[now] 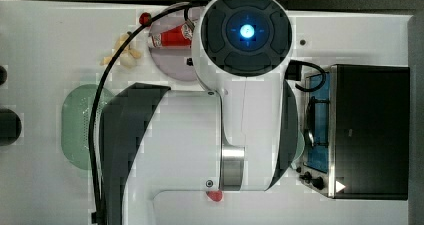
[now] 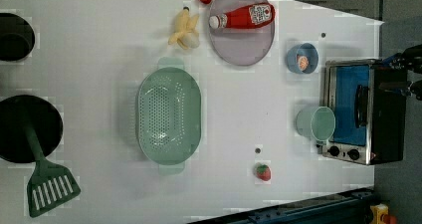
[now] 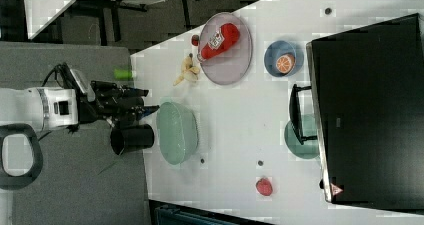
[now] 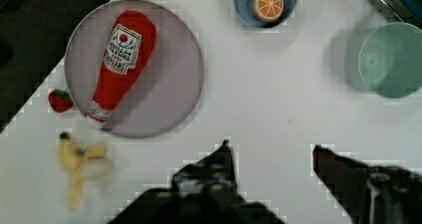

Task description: Drag strainer left to right.

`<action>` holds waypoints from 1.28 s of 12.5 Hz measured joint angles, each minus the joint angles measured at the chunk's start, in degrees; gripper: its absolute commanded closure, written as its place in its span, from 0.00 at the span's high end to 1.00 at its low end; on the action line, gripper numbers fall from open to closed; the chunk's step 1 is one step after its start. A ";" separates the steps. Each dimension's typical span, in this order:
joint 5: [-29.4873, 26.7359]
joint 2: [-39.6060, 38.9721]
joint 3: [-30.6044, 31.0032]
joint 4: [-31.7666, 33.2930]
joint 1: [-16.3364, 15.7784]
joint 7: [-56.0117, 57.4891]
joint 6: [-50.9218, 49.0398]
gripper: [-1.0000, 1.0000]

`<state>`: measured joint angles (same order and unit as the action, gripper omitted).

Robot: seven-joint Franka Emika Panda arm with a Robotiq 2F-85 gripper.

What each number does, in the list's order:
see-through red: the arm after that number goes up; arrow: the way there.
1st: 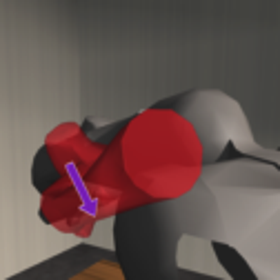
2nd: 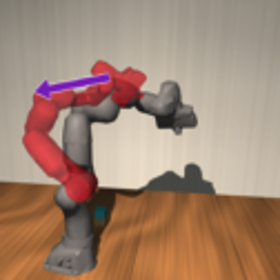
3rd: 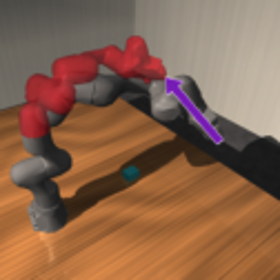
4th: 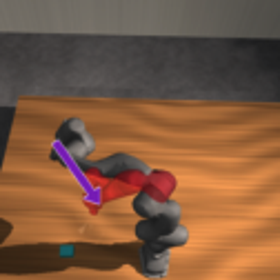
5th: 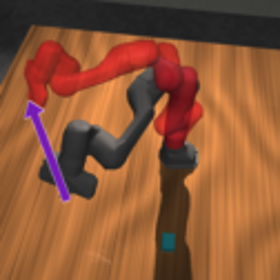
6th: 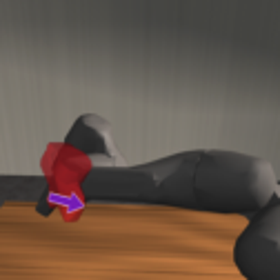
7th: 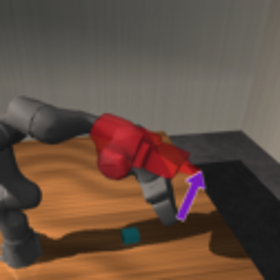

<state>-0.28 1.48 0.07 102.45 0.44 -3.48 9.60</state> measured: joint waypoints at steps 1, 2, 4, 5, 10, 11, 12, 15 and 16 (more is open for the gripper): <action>1.19 4.71 -1.01 4.48 -0.41 -0.10 -6.95 0.79; 1.82 10.70 -2.07 8.73 -0.54 -0.20 -12.52 0.90; 1.06 20.78 -4.10 11.53 -1.21 -0.14 -15.45 1.00; 0.19 23.87 -4.19 10.74 -1.00 -0.12 -14.50 1.00; -0.03 21.95 5.89 5.20 -0.60 -1.66 -6.61 1.00; -0.42 18.58 9.55 5.04 -1.31 -2.78 -5.04 1.00; -1.29 14.80 14.00 5.20 -1.42 -4.46 -3.21 1.00; -1.86 2.41 25.22 7.05 -4.03 -19.00 4.72 1.00; -1.84 -1.09 28.86 7.72 -4.22 -25.09 6.78 1.00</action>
<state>-2.12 0.39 28.93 110.17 -3.78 -28.58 16.38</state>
